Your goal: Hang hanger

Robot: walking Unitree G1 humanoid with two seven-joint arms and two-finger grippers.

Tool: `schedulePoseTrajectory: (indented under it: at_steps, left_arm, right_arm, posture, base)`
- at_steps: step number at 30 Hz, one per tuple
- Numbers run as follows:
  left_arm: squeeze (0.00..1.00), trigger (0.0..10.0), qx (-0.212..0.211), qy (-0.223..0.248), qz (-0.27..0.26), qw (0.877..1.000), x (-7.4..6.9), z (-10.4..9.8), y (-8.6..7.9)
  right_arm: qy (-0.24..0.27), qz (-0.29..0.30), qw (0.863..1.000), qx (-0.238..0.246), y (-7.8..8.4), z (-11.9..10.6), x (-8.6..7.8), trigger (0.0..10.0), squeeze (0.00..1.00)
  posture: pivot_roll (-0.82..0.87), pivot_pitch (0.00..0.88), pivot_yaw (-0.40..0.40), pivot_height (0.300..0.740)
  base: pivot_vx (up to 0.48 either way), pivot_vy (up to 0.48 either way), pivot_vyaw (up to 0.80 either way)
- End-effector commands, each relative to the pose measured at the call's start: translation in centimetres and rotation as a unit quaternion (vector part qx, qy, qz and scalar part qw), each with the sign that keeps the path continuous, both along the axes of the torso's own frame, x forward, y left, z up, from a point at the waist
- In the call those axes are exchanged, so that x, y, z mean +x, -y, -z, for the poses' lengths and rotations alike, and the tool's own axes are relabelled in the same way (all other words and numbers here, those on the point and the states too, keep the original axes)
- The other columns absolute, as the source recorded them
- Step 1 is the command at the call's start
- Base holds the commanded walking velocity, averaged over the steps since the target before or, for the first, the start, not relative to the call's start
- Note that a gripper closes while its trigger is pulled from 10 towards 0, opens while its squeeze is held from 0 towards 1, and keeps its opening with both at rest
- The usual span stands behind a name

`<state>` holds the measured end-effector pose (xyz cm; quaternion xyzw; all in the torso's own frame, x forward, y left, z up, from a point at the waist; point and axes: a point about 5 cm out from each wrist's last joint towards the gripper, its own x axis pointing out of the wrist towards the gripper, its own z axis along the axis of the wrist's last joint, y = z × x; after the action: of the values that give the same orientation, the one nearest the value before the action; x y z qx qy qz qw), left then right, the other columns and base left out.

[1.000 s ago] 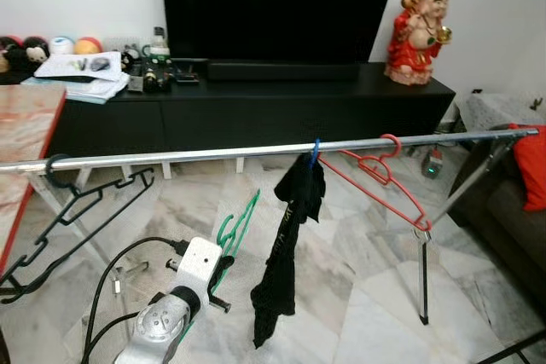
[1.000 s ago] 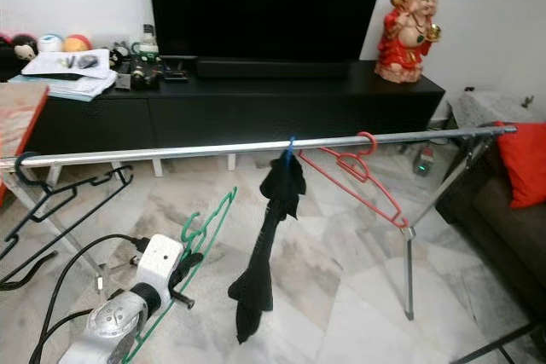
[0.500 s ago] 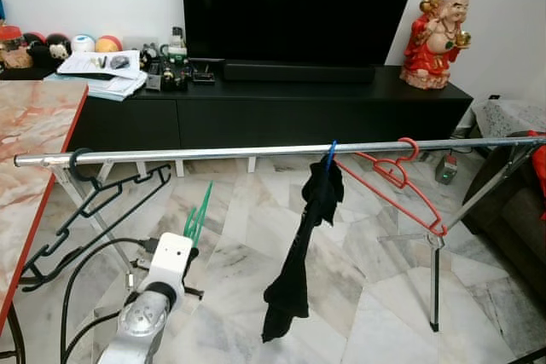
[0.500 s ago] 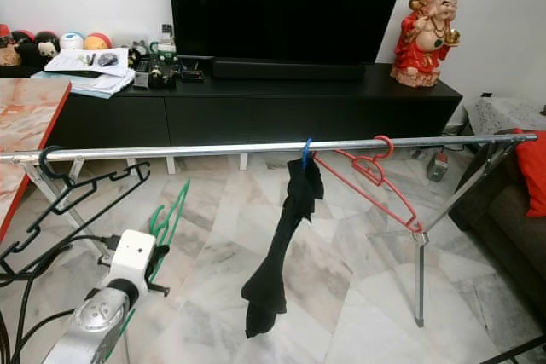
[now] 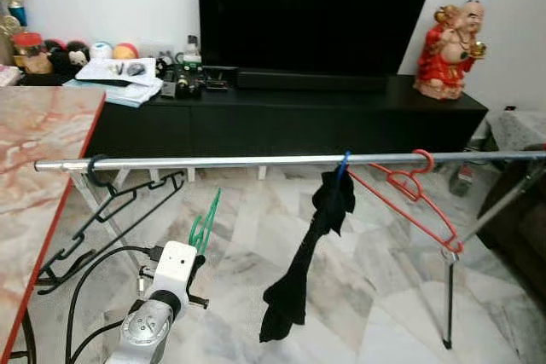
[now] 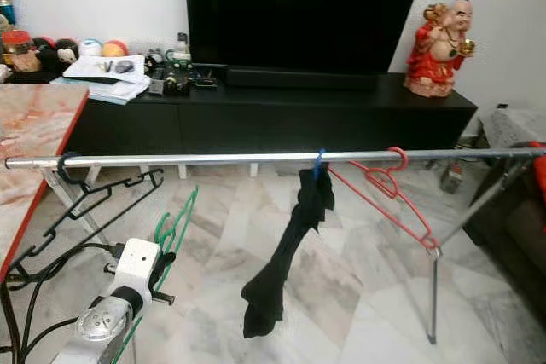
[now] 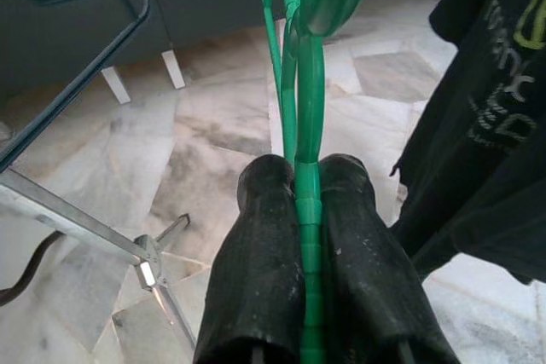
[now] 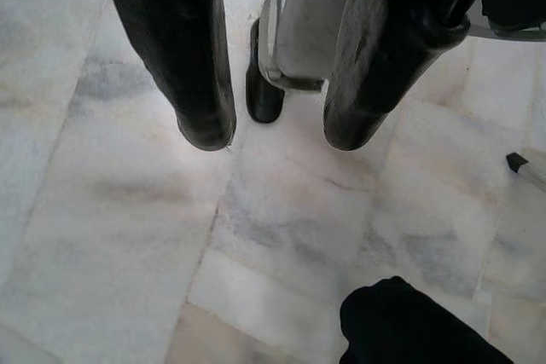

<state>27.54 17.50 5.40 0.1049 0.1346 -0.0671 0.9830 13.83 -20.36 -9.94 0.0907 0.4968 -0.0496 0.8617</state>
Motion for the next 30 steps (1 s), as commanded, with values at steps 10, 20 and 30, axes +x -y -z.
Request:
schedulePoseTrajectory:
  at_steps: [10,20,30]
  left_arm:
    - [0.0,10.0,0.001,0.002,0.089,0.996,-0.5,-0.1,2.1]
    - [0.0,10.0,0.002,-0.015,0.233,0.972,-1.6,-0.3,4.9]
    - [0.0,10.0,0.01,-0.009,0.271,0.962,-1.9,-0.6,5.8]
  right_arm:
    - [0.004,0.0,1.0,-0.002,0.2,-0.1,0.2,10.0,0.0]
    - [0.004,-0.002,1.0,-0.002,0.1,-0.1,0.2,10.0,0.0]
    - [0.002,-0.006,1.0,-0.001,0.1,-0.1,0.2,10.0,0.0]
  posture:
    - [0.17,0.0,-0.08,0.74]
    - [0.17,0.0,-0.079,0.74]
    - [0.17,0.0,-0.078,0.74]
  base:
    - [0.132,0.0,0.0]
    - [0.0,0.0,0.0]
    - [0.0,-0.254,0.0]
